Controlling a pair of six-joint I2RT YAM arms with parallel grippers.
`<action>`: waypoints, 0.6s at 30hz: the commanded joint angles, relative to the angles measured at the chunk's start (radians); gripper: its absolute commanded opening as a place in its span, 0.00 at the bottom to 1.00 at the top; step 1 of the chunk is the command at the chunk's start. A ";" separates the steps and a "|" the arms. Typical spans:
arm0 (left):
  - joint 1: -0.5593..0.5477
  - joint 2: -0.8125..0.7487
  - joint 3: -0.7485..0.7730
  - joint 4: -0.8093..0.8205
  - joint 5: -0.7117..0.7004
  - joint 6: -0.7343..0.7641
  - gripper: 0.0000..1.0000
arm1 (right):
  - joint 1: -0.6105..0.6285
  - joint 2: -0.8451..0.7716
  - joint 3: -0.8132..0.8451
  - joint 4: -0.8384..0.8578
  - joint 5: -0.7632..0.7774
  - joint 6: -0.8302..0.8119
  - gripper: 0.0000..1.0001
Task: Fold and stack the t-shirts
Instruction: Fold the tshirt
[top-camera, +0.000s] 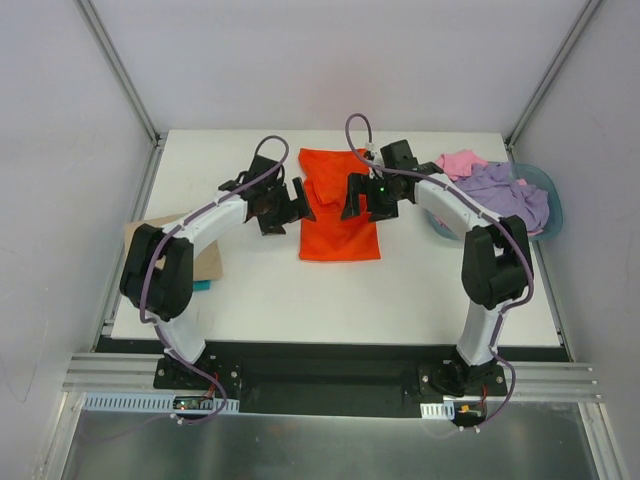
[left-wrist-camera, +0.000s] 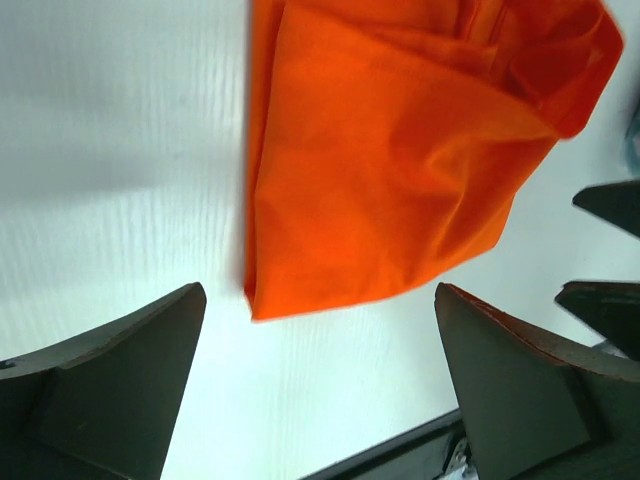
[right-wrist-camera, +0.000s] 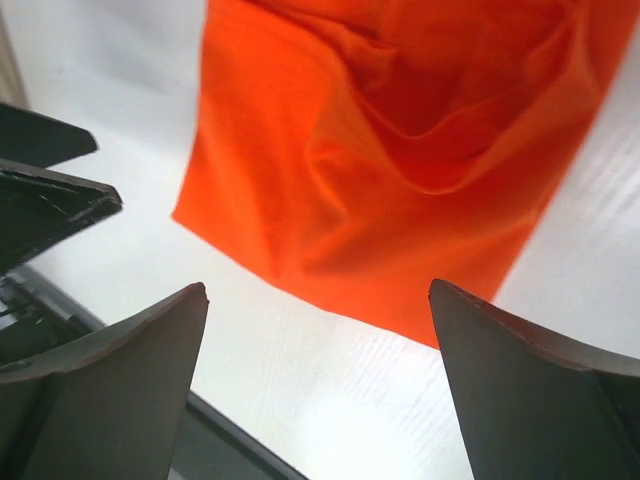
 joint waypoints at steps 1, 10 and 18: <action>0.003 -0.135 -0.115 -0.008 0.012 -0.027 0.99 | 0.016 0.010 -0.005 0.099 -0.162 0.052 0.97; 0.000 -0.252 -0.258 0.000 -0.016 -0.072 0.99 | -0.015 0.255 0.160 0.217 -0.149 0.156 0.97; 0.000 -0.269 -0.293 0.000 -0.017 -0.090 0.99 | -0.053 0.326 0.214 0.258 -0.138 0.207 0.97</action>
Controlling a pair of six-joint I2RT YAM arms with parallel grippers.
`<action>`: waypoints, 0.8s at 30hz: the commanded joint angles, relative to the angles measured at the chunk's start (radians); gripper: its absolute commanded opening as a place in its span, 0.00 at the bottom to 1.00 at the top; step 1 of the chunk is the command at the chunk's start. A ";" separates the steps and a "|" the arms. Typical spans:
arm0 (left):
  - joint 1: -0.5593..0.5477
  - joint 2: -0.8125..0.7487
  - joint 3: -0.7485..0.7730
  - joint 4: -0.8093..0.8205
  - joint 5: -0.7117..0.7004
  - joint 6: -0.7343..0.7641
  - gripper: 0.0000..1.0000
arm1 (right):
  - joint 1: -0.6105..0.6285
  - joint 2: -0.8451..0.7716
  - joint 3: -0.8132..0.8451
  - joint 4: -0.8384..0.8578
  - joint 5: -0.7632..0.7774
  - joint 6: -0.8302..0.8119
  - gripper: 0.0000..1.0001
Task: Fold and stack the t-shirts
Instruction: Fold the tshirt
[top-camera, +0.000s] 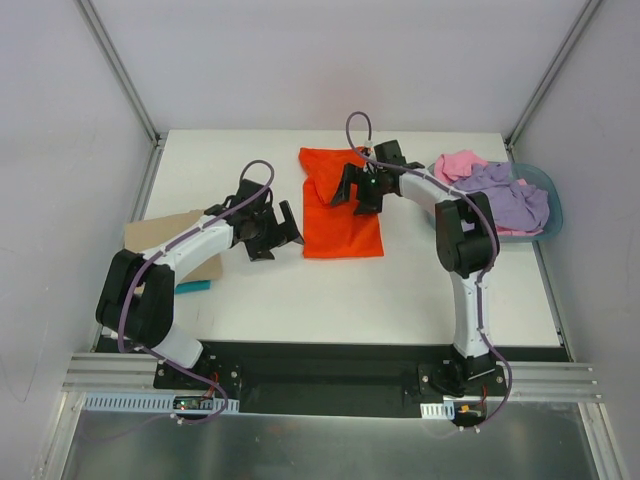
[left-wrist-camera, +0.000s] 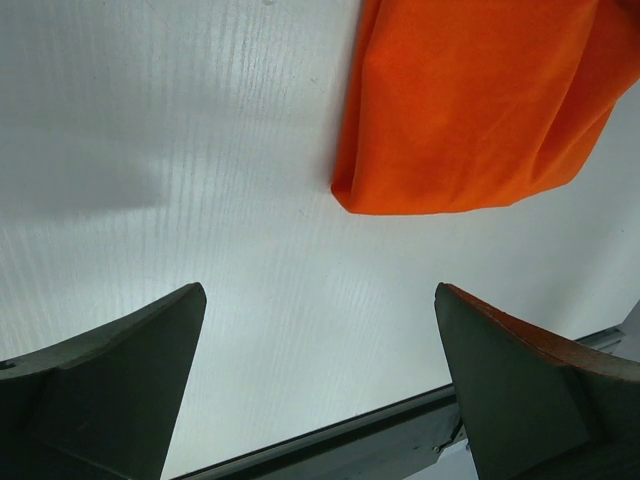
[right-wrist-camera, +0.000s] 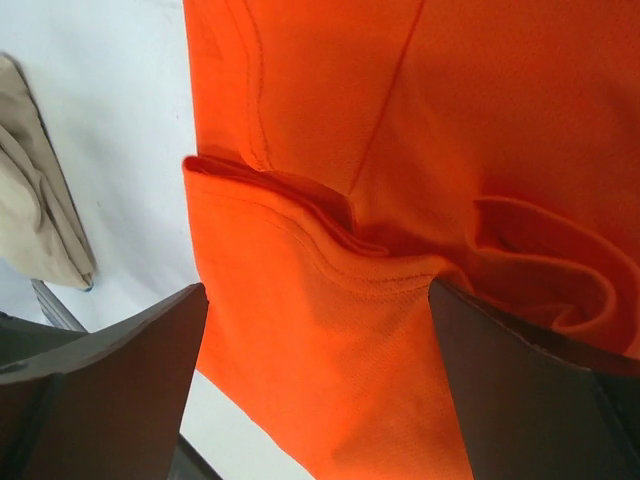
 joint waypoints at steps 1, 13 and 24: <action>0.000 -0.039 -0.006 0.002 -0.004 -0.025 0.99 | -0.011 -0.035 0.033 0.040 0.003 0.019 0.97; -0.034 0.080 0.049 0.038 0.048 -0.036 0.99 | -0.011 -0.349 -0.073 0.029 -0.091 -0.054 0.97; -0.041 0.274 0.170 0.058 0.065 -0.059 0.66 | -0.039 -0.739 -0.633 0.184 0.023 -0.015 0.97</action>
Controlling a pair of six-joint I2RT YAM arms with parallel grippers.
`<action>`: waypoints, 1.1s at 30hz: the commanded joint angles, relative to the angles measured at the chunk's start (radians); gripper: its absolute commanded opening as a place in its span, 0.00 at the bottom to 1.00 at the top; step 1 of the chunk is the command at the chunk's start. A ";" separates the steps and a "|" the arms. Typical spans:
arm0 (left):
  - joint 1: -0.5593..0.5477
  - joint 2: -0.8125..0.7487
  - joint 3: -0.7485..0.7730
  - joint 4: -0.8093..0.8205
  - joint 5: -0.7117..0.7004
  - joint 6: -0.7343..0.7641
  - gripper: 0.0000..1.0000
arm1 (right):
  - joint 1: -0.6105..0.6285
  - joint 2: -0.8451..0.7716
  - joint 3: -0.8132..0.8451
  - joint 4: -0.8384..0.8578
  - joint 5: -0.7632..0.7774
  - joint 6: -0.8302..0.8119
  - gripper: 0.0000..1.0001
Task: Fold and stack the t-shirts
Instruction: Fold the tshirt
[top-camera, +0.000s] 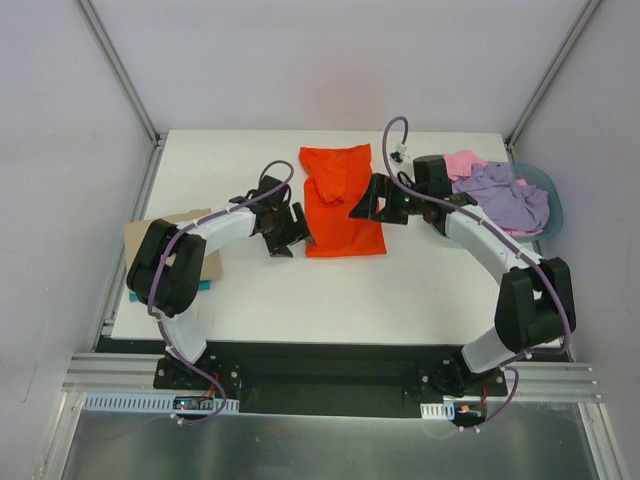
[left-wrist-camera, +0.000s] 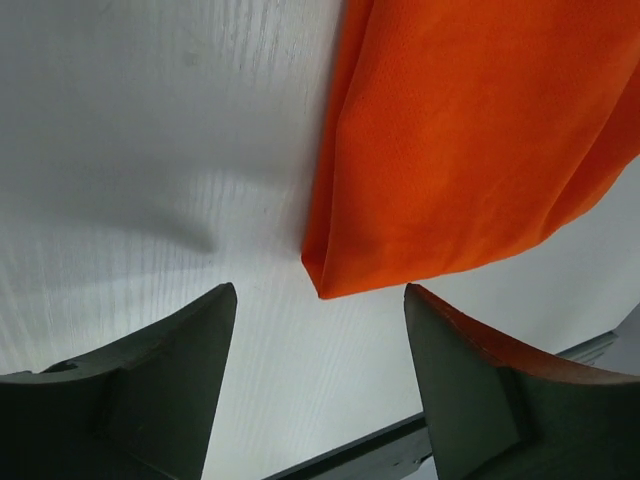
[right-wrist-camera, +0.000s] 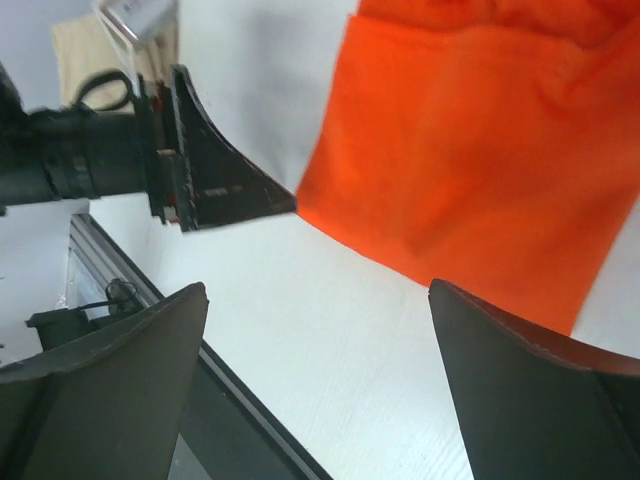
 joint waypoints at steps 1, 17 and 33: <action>-0.003 0.055 0.057 0.012 0.021 -0.014 0.61 | -0.018 -0.090 -0.128 0.053 0.064 0.021 0.97; -0.003 0.135 0.002 0.090 0.113 -0.045 0.00 | -0.078 -0.077 -0.262 -0.002 0.158 0.019 0.97; -0.003 0.105 -0.033 0.095 0.104 -0.062 0.00 | -0.078 0.210 -0.116 -0.059 0.189 0.033 0.50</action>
